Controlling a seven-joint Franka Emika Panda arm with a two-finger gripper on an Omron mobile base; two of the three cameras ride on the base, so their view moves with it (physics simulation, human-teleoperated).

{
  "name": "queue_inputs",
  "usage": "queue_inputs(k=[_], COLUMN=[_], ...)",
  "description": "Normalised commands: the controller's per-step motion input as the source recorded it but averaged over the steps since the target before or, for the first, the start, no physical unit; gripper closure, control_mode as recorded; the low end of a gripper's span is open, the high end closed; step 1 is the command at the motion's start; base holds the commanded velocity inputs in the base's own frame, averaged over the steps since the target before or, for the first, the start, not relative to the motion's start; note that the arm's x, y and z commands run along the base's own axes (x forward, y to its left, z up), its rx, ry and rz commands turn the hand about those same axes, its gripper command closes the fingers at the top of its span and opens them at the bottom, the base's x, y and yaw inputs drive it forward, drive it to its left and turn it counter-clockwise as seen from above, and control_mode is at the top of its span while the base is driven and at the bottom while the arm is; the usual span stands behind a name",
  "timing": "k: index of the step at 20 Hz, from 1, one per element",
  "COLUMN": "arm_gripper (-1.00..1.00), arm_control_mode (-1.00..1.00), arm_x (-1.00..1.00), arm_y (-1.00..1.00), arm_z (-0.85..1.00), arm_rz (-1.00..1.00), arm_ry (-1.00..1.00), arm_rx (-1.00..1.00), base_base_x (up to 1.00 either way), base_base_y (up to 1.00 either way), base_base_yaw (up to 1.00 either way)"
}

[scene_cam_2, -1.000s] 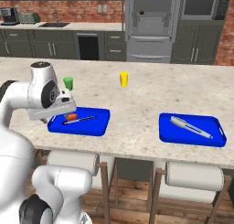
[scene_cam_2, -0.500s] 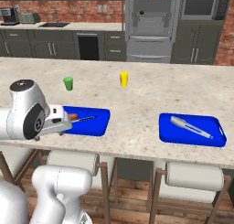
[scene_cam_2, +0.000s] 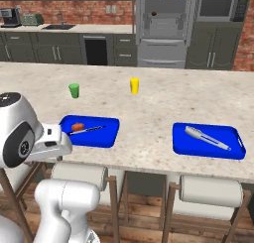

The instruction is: Gather the avocado and squash from the fridge and place them on a tray on the dining counter. Then gather the chicken drumsticks from the fridge and place them on the other tray.

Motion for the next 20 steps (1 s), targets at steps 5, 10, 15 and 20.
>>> queue_inputs(k=[5,10,15,20], arm_gripper=[-1.0,-1.0,-1.0,-1.0], arm_control_mode=[-1.0,1.0,1.0,1.0], arm_x=[-0.01,-0.29,0.0,0.0], arm_y=[0.0,-0.17,0.0,0.0], arm_z=[0.0,-0.04,0.0,0.0], arm_rz=[0.0,-0.03,0.0,0.0], arm_ry=[0.0,-0.02,0.0,0.0], arm_rx=[0.0,0.01,0.0,0.0], base_base_x=[0.0,-0.38,-1.0,-0.78], base_base_y=[0.0,-0.25,-0.71,-0.97], base_base_yaw=[0.0,-0.05,-0.14,-0.05])
